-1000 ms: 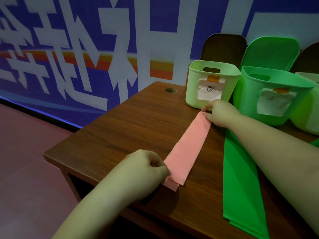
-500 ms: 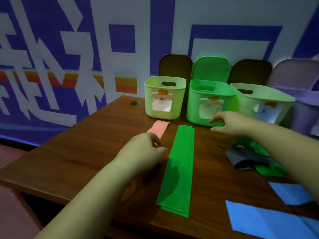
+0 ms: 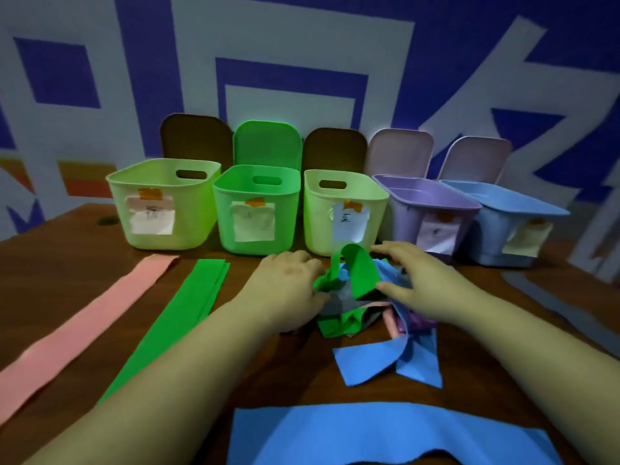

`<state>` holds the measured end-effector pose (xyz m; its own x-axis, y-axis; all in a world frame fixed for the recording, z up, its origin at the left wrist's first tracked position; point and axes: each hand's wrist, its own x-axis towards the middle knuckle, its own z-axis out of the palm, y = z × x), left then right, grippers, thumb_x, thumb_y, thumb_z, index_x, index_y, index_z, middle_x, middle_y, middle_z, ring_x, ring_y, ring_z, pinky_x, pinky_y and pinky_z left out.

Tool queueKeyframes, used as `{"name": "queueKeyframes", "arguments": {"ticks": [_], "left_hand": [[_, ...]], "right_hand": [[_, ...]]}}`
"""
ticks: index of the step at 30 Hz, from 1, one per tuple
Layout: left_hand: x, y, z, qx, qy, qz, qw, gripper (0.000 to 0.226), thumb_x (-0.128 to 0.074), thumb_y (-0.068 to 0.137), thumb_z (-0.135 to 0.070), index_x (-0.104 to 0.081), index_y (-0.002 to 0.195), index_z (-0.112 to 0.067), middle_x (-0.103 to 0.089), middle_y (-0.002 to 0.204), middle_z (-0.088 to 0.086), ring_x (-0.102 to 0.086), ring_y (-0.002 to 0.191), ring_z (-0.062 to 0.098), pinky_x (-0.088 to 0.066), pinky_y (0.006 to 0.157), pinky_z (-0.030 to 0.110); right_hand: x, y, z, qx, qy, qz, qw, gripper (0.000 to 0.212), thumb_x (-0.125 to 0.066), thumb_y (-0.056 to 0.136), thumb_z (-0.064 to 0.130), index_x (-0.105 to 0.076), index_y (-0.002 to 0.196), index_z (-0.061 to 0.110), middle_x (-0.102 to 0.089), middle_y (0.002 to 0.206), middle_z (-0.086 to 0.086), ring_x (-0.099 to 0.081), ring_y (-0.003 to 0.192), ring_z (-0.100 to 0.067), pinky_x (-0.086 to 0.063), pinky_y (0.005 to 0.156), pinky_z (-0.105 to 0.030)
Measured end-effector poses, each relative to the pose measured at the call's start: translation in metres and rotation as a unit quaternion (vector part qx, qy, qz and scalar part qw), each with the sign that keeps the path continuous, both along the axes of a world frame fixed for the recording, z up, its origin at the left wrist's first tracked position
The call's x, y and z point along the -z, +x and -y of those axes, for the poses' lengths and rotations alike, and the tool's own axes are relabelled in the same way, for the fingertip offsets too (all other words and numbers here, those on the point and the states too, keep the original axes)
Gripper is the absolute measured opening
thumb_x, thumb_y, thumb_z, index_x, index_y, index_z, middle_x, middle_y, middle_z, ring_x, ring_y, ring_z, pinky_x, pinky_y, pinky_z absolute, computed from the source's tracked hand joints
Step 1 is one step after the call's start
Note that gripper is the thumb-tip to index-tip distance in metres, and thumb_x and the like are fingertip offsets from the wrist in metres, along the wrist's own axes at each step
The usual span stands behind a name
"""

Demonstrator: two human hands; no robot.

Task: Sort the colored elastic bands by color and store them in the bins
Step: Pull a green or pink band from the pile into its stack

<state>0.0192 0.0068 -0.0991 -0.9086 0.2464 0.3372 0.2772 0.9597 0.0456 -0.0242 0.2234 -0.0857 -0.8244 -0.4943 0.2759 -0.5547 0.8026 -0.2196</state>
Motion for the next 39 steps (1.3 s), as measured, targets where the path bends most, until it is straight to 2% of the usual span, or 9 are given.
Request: {"name": "queueKeyframes", "arguments": {"ticks": [9, 15, 18, 21, 24, 30, 32, 36, 39], "left_hand": [[0.018, -0.032, -0.036, -0.007, 0.108, -0.055, 0.993, 0.043, -0.062, 0.083, -0.045, -0.046, 0.111, -0.016, -0.052, 0.109, 0.003, -0.051, 0.104, 0.024, -0.037, 0.084, 0.032], [0.028, -0.041, -0.029, -0.009, 0.096, -0.047, 0.994, 0.052, -0.061, 0.087, -0.036, -0.038, 0.130, -0.020, -0.062, 0.111, 0.005, -0.055, 0.105, 0.027, -0.039, 0.089, 0.034], [0.028, -0.047, -0.026, 0.000, 0.072, -0.071, 0.995, 0.038, -0.058, 0.089, -0.030, -0.049, 0.125, -0.024, -0.063, 0.111, 0.000, -0.052, 0.109, 0.023, -0.030, 0.095, 0.029], [0.029, -0.047, -0.024, 0.020, 0.087, -0.098, 0.991, 0.020, -0.059, 0.088, -0.026, -0.064, 0.107, -0.021, -0.066, 0.102, 0.001, -0.056, 0.101, 0.025, -0.033, 0.089, 0.031], [0.027, -0.046, -0.017, 0.015, 0.112, -0.131, 0.985, 0.013, -0.061, 0.086, -0.024, -0.067, 0.096, -0.018, -0.066, 0.092, 0.002, -0.058, 0.092, 0.027, -0.038, 0.082, 0.032], [0.014, -0.039, 0.001, 0.057, 0.311, -0.114, 0.942, 0.012, -0.054, 0.082, -0.043, -0.048, 0.079, -0.033, -0.060, 0.102, -0.009, -0.053, 0.100, 0.008, -0.039, 0.086, 0.024], [0.009, -0.034, 0.003, 0.103, 0.379, -0.088, 0.915, 0.017, -0.051, 0.079, -0.049, -0.049, 0.077, -0.032, -0.063, 0.107, -0.015, -0.056, 0.103, 0.004, -0.044, 0.088, 0.025], [-0.003, -0.027, -0.001, 0.179, 0.533, -0.047, 0.826, 0.016, -0.054, 0.074, -0.047, -0.053, 0.075, -0.031, -0.051, 0.070, -0.012, -0.047, 0.069, 0.006, -0.039, 0.062, 0.020], [-0.009, -0.024, 0.004, 0.158, 0.494, -0.055, 0.853, 0.018, -0.056, 0.074, -0.052, -0.055, 0.079, -0.034, -0.046, 0.067, -0.006, -0.044, 0.063, 0.010, -0.036, 0.057, 0.027]], "right_hand": [[0.035, -0.008, -0.021, -0.011, -0.077, -0.003, 0.997, 0.044, -0.061, 0.087, 0.041, -0.056, 0.125, 0.020, -0.054, 0.128, 0.003, -0.048, 0.119, -0.012, -0.033, 0.096, -0.018], [0.045, -0.020, -0.011, -0.009, -0.170, -0.061, 0.984, 0.021, -0.069, 0.084, 0.024, -0.068, 0.094, 0.006, -0.063, 0.094, -0.004, -0.058, 0.091, -0.018, -0.045, 0.079, -0.029], [0.043, -0.016, -0.012, -0.016, -0.247, -0.064, 0.967, 0.005, -0.070, 0.082, 0.013, -0.070, 0.087, 0.014, -0.065, 0.088, 0.002, -0.058, 0.084, -0.006, -0.044, 0.076, -0.020], [0.042, -0.014, -0.022, -0.017, -0.307, -0.035, 0.951, 0.019, -0.068, 0.084, 0.013, -0.066, 0.081, 0.031, -0.070, 0.084, 0.012, -0.061, 0.086, 0.003, -0.044, 0.073, -0.009], [0.034, -0.012, -0.030, -0.018, -0.419, 0.022, 0.908, 0.021, -0.064, 0.086, 0.005, -0.065, 0.080, 0.025, -0.071, 0.079, 0.015, -0.064, 0.075, 0.003, -0.049, 0.072, -0.013], [0.021, -0.016, -0.035, -0.058, -0.642, 0.192, 0.740, 0.024, -0.040, 0.091, -0.005, -0.057, 0.079, 0.005, -0.068, 0.063, 0.002, -0.064, 0.061, -0.005, -0.052, 0.060, -0.014], [0.022, -0.017, -0.035, -0.056, -0.657, 0.204, 0.724, 0.029, -0.038, 0.091, -0.004, -0.059, 0.075, 0.007, -0.066, 0.062, 0.001, -0.063, 0.060, -0.006, -0.052, 0.060, -0.015], [0.024, -0.019, -0.037, -0.051, -0.655, 0.190, 0.729, 0.033, -0.036, 0.092, -0.005, -0.055, 0.070, 0.010, -0.058, 0.055, 0.004, -0.057, 0.052, -0.004, -0.045, 0.052, -0.013], [0.021, -0.020, -0.038, -0.044, -0.645, 0.175, 0.743, 0.044, -0.037, 0.093, -0.003, -0.062, 0.062, 0.016, -0.059, 0.055, 0.006, -0.056, 0.053, -0.002, -0.044, 0.053, -0.013]]}}
